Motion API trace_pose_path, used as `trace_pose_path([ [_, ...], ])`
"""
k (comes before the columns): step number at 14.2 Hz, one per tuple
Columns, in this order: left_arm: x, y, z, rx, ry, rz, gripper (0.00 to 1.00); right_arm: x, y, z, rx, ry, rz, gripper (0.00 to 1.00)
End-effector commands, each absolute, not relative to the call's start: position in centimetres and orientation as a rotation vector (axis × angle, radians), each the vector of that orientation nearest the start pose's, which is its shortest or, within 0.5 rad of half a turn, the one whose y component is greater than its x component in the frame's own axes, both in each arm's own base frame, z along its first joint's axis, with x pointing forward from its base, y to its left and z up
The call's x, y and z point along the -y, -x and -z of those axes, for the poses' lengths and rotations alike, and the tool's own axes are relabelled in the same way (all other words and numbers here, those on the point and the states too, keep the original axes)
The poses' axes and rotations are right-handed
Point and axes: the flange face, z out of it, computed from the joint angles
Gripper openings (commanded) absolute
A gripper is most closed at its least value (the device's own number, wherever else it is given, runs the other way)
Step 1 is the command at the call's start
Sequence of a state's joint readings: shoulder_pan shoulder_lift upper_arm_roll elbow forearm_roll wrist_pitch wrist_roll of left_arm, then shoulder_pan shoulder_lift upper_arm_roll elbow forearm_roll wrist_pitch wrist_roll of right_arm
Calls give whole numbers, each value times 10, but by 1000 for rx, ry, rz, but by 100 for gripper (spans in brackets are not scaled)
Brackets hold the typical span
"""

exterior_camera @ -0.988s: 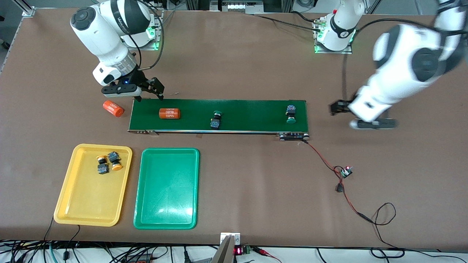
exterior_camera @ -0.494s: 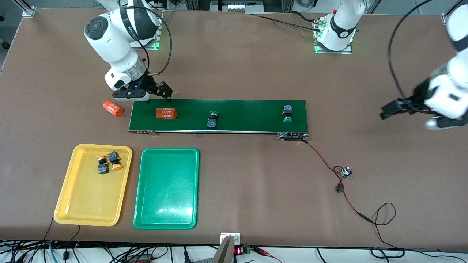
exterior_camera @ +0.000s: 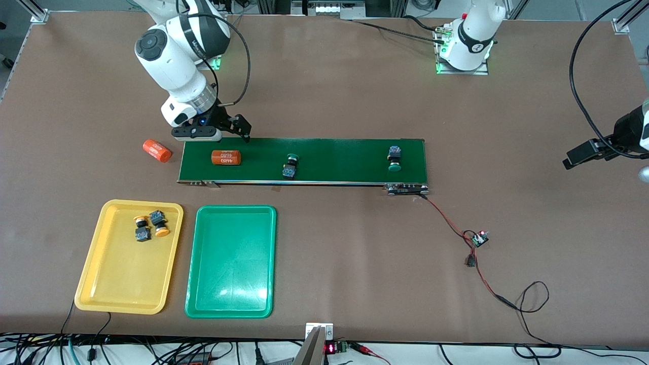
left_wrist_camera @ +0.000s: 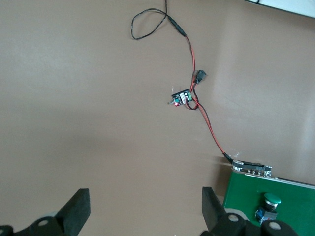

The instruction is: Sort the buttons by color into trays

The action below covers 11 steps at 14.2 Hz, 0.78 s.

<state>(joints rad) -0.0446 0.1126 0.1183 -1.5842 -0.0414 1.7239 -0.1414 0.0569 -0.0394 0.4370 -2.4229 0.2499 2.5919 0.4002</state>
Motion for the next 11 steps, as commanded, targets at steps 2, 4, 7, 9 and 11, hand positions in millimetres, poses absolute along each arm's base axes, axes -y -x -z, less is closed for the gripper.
trace_pose_path([
  [2,-27,-603,-574,246,3177,45,100,-239,-443,-327,-164,2920,157,100],
  [4,-29,-602,-575,246,3192,46,100,-249,-439,-320,-150,2921,131,100],
  [7,-23,-601,-576,226,3173,48,100,-257,-440,-318,-180,2910,124,100],
  [9,-24,-601,-575,218,3172,43,100,-259,-441,-313,-167,2911,131,100],
  [11,-24,-601,-575,218,3173,43,100,-264,-441,-309,-156,2905,141,100],
])
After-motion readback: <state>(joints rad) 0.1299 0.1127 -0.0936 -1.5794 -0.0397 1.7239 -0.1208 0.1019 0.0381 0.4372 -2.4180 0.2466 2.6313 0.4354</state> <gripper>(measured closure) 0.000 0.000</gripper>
